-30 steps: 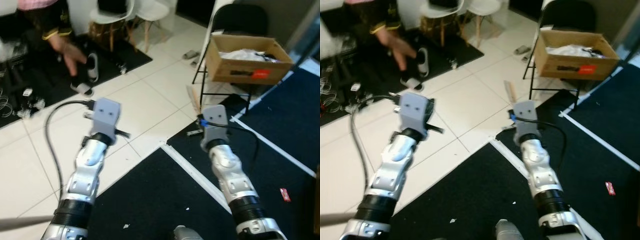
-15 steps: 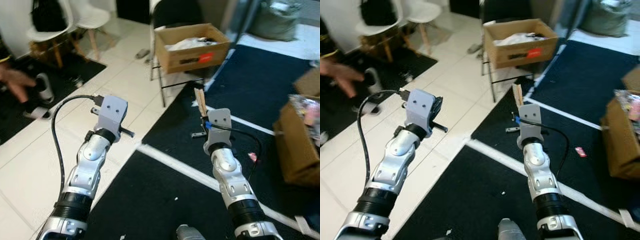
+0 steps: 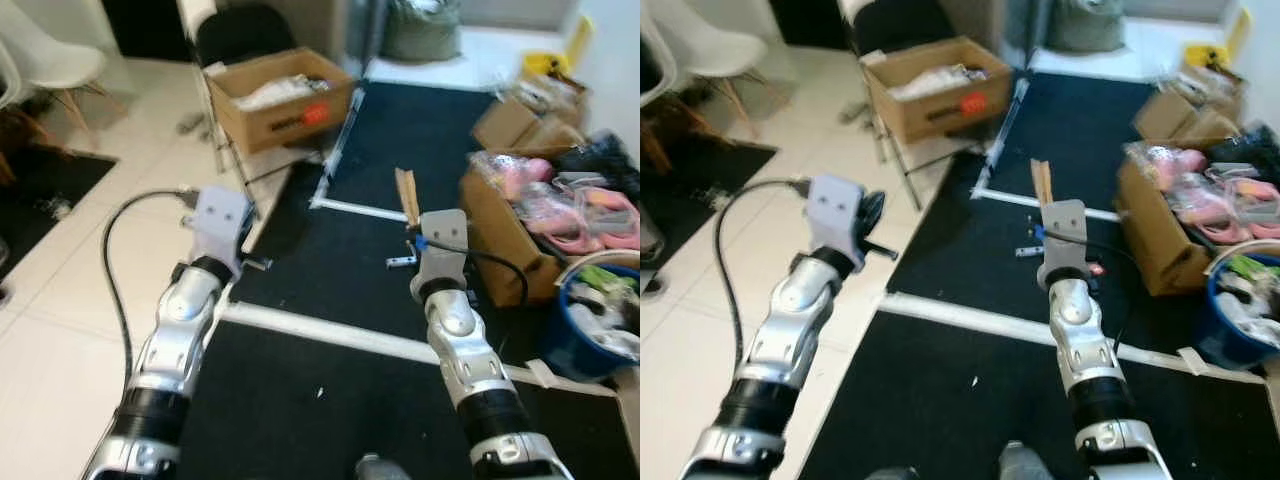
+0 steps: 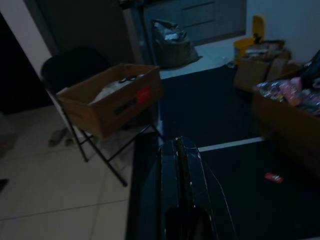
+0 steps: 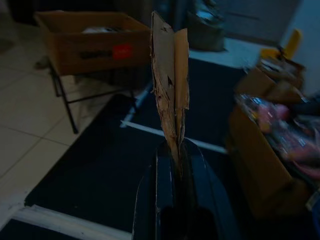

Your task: Picking trash to rubbish bin

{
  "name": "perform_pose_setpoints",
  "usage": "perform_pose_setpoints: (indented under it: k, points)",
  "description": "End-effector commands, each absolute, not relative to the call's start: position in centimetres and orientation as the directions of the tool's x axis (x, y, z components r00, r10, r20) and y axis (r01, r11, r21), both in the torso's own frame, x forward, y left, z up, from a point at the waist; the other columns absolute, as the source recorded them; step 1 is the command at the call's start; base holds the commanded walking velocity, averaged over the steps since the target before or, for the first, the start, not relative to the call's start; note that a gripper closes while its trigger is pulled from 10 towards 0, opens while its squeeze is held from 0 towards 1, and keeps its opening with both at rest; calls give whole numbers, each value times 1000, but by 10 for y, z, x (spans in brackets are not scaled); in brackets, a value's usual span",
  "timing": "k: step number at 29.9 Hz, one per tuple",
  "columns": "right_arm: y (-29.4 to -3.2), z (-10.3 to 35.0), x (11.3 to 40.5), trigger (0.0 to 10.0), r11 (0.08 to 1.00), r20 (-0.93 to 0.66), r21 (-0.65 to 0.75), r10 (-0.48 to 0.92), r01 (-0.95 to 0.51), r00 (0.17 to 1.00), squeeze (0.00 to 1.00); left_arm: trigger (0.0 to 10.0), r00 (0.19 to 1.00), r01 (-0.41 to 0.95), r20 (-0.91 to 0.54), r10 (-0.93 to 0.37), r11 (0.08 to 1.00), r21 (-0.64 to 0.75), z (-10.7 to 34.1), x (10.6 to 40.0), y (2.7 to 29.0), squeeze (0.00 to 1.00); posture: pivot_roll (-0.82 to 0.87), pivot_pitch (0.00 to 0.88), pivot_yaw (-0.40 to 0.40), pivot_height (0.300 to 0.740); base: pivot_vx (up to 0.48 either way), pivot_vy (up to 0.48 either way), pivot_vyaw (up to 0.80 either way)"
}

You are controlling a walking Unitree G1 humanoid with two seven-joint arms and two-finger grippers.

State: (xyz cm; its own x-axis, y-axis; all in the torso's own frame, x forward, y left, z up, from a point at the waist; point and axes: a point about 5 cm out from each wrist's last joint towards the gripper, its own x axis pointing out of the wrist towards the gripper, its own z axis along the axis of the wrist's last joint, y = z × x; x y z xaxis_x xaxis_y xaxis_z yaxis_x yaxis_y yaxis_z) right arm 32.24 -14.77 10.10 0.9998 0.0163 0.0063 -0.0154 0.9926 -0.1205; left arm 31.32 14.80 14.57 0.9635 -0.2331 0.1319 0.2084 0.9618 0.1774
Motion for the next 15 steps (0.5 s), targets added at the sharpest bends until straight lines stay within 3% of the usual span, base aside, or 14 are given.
perform_pose_setpoints:
  k: [1,10,15]
  points:
    - [-146,97,320,10000,994,-9,-105,22,-23,1000,0,10000,970,199,109,-217,967,160,140,312,149,0,93,23,51,740,0,0,-800]
    - [-148,97,324,10000,998,-27,-59,32,-33,999,0,10000,979,150,113,-167,978,144,138,310,154,0,81,12,31,740,0,0,-61]
    - [-147,98,325,10000,996,-32,-70,44,-46,999,0,10000,983,130,113,-147,980,148,137,310,155,0,77,8,21,740,272,0,0]
